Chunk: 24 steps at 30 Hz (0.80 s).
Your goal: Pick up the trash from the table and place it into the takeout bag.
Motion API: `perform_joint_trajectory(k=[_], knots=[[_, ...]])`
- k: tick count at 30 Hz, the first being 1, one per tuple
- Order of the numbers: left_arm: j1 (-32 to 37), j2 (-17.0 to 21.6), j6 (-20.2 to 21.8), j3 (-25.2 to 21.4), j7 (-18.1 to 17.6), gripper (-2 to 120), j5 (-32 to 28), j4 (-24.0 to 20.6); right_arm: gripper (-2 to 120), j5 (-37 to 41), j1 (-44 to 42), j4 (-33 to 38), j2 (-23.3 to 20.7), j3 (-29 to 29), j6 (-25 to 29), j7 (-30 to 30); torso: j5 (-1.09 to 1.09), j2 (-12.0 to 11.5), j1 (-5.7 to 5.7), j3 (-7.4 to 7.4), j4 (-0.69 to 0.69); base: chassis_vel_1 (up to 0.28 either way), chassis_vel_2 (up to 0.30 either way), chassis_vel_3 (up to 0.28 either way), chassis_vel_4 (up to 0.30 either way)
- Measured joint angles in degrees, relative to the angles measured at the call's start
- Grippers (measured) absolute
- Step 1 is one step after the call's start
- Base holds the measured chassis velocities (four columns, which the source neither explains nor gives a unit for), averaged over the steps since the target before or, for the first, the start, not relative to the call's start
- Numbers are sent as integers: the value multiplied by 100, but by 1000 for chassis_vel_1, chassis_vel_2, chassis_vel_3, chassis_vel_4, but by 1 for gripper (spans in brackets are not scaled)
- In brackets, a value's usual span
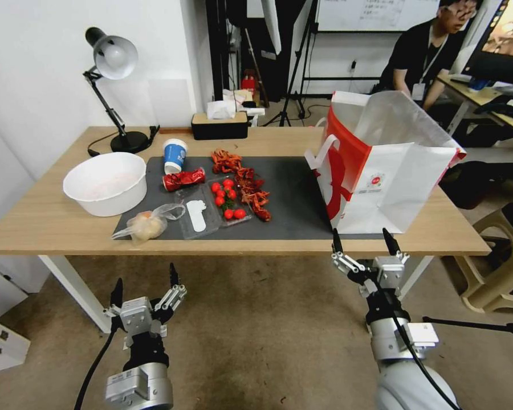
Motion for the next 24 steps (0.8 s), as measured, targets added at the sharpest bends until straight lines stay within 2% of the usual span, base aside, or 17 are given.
perform_joint_trajectory(k=[24], knots=[[-2, 54, 25, -5, 11, 100, -32, -24, 100, -354, -406, -41, 361, -341, -129, 205, 0, -1, 1, 0, 0, 0, 0, 0, 0]])
